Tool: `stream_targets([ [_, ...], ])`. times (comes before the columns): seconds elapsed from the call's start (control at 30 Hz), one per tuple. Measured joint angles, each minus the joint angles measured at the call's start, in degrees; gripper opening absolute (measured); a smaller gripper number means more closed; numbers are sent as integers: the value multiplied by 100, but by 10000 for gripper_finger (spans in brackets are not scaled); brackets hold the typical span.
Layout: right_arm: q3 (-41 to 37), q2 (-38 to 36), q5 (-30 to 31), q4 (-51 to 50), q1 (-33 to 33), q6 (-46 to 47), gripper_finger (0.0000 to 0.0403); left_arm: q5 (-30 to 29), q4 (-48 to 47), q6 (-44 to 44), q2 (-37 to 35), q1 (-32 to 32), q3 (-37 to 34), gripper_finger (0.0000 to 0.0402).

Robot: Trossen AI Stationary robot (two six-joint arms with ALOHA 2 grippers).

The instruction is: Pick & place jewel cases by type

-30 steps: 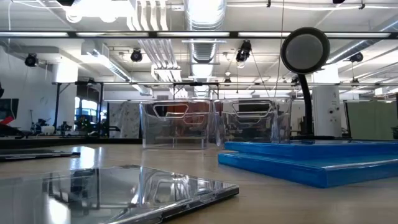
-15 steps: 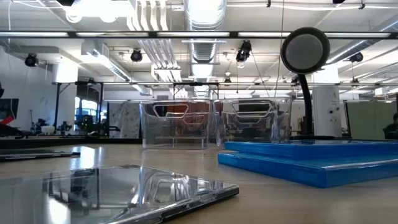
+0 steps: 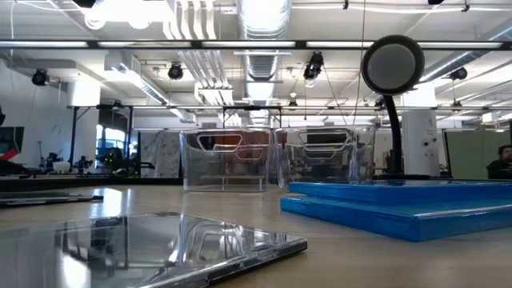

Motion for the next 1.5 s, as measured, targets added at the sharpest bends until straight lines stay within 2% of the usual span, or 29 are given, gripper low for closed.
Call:
stream_targets([
  [0.73,0,12,0,114,-1,39,29,-2,-1,1,0,2,-1,0],
  [0.9,0,46,49,411,-2,1302,29,0,-1,1,0,0,-1,0],
  [1.03,0,178,953,755,-2,1914,29,-2,1,-1,0,0,-1,0],
  [1.27,0,676,3104,1010,-3,3759,29,-2,449,49,82,2,-8,0],
  [1.37,0,899,3289,1239,-8,4545,29,11,1168,-797,182,2,-9,0],
  [1.43,0,1040,3459,1313,-4,4738,29,14,1526,-1494,212,2,-7,0],
  [1.5,0,1177,3596,1449,-4,4910,29,-46,1831,-1744,239,-1,-9,0],
])
